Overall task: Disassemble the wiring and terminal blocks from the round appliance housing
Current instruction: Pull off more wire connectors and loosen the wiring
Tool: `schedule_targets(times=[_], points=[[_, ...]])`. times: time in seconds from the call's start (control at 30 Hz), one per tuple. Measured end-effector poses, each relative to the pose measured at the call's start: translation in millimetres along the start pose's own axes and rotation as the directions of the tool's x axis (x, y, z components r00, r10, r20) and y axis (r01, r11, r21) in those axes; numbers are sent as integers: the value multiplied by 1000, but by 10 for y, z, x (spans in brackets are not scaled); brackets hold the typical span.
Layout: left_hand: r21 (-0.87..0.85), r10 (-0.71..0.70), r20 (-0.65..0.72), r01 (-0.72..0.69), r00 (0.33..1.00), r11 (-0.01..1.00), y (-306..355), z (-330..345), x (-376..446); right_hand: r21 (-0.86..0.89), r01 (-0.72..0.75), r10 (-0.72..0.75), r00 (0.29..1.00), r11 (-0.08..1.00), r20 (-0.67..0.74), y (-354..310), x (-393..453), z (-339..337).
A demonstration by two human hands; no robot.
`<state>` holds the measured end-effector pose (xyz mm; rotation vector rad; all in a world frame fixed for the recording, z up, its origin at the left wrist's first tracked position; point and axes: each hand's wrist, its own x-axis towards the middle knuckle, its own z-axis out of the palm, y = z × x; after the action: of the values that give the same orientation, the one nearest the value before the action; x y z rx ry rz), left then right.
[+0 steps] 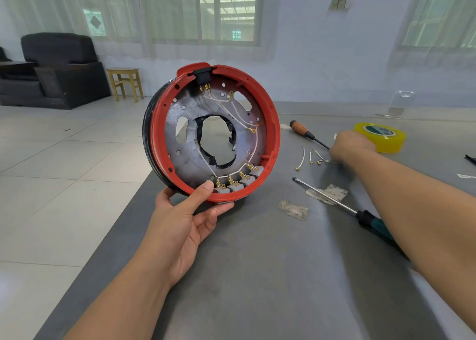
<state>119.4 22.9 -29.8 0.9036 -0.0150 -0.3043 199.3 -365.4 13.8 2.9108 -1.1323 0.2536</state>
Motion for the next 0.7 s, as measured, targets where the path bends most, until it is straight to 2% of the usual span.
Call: schedule_targets(times=[0.13, 0.3, 0.4, 0.7], points=[[6, 2, -10, -2, 1000, 1000, 1, 21, -19, 55, 212, -213, 977, 976, 14, -192, -178, -48], [8, 16, -16, -16, 1000, 1000, 4, 36, -34, 100, 381, -394, 897, 919, 201, -418, -507, 78], [7, 16, -10, -16, 1000, 1000, 9, 34, -29, 80, 383, -389, 873, 920, 294, -442, -646, 248], [3, 16, 6, -16, 1000, 1000, -4, -11, -15, 76, 349, -355, 879, 934, 320, -171, -606, 236]])
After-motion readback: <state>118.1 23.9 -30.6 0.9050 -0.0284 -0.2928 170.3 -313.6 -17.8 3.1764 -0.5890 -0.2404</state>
